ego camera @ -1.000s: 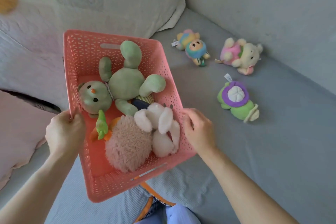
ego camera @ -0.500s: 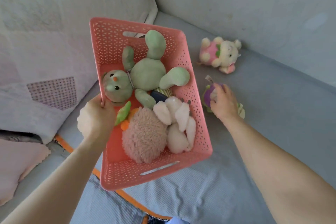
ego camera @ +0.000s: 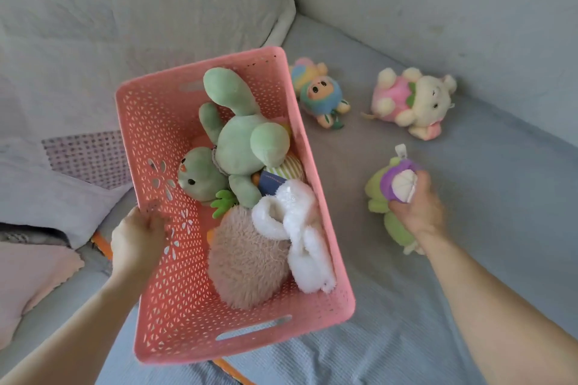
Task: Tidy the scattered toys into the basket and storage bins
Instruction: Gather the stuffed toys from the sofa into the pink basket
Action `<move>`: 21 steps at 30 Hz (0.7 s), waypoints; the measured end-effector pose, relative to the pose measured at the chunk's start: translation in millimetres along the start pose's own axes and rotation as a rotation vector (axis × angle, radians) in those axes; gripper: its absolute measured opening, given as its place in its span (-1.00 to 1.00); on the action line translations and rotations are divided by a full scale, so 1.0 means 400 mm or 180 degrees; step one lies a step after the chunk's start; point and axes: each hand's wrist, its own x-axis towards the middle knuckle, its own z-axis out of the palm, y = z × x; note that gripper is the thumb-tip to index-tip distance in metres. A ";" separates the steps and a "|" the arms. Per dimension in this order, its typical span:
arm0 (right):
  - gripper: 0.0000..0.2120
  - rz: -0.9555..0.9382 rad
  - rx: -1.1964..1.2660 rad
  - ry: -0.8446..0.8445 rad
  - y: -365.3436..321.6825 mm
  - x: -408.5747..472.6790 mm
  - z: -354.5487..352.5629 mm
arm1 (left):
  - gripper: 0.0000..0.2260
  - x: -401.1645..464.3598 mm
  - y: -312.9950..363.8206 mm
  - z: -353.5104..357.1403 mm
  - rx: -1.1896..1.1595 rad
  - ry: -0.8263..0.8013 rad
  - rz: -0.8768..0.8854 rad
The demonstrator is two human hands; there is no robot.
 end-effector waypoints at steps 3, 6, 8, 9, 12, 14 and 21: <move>-0.37 0.0177 0.1004 0.0758 -0.095 -0.102 -0.023 | -0.76 0.004 -0.012 -0.001 -0.0012 0.0016 0.0074; -0.31 -0.0040 0.1566 0.1415 -0.254 -0.239 -0.084 | -0.78 0.007 -0.025 -0.010 -0.0059 0.0029 0.0107; -0.23 -0.0493 0.1902 0.1313 -0.367 -0.347 -0.110 | -0.82 0.007 -0.029 -0.015 -0.0065 0.0016 0.0102; -0.23 -0.0718 0.1968 0.1066 -0.413 -0.393 -0.102 | -0.83 0.006 -0.029 -0.018 -0.0060 -0.0006 0.0082; -0.34 -0.1078 0.1616 0.0222 -0.518 -0.480 0.013 | -0.83 0.007 -0.035 -0.026 -0.0057 -0.0082 0.0018; -0.27 -0.1042 0.1184 -0.0048 -0.561 -0.502 0.136 | -0.81 0.009 -0.038 -0.028 -0.0096 -0.0124 0.0041; -0.26 -0.1276 0.0230 -0.0744 -0.592 -0.515 0.239 | -0.78 0.022 -0.061 -0.032 -0.0234 -0.0099 0.0106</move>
